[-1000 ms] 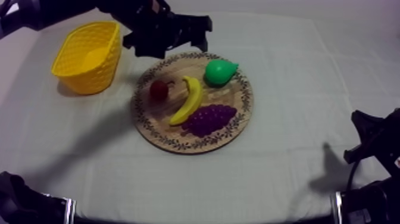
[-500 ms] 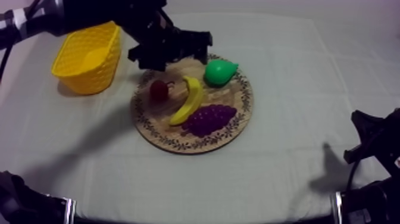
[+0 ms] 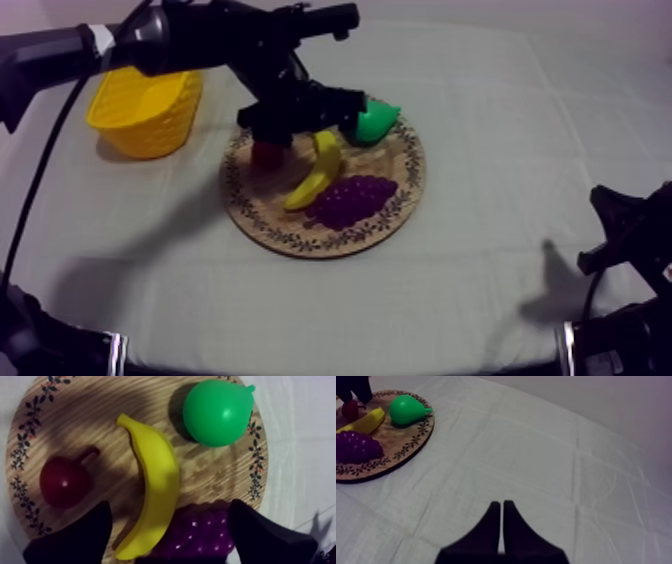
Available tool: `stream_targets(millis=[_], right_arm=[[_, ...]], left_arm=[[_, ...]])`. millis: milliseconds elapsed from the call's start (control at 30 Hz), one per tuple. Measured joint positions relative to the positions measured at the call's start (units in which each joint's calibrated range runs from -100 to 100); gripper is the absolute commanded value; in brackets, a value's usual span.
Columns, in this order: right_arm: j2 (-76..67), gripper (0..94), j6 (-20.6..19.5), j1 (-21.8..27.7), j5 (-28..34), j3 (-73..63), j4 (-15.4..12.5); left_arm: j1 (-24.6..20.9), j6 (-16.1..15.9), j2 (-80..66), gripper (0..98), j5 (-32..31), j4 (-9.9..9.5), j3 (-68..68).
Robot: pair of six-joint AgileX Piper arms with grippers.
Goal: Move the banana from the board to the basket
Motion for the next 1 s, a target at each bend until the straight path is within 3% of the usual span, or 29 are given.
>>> stream_targets(millis=[333, 1000], right_arm=[[0.00, 0.2, 0.00, 0.00, -0.04, 0.00, 0.00], [0.00, 0.2, 0.00, 0.00, 0.03, 0.00, 0.00]], left_arm=[[-0.63, -1.74, 4.98, 83.3, 1.63, 3.52, -2.52], [-0.68, -2.63, 12.33, 75.9, 9.68, 6.52, -9.93]])
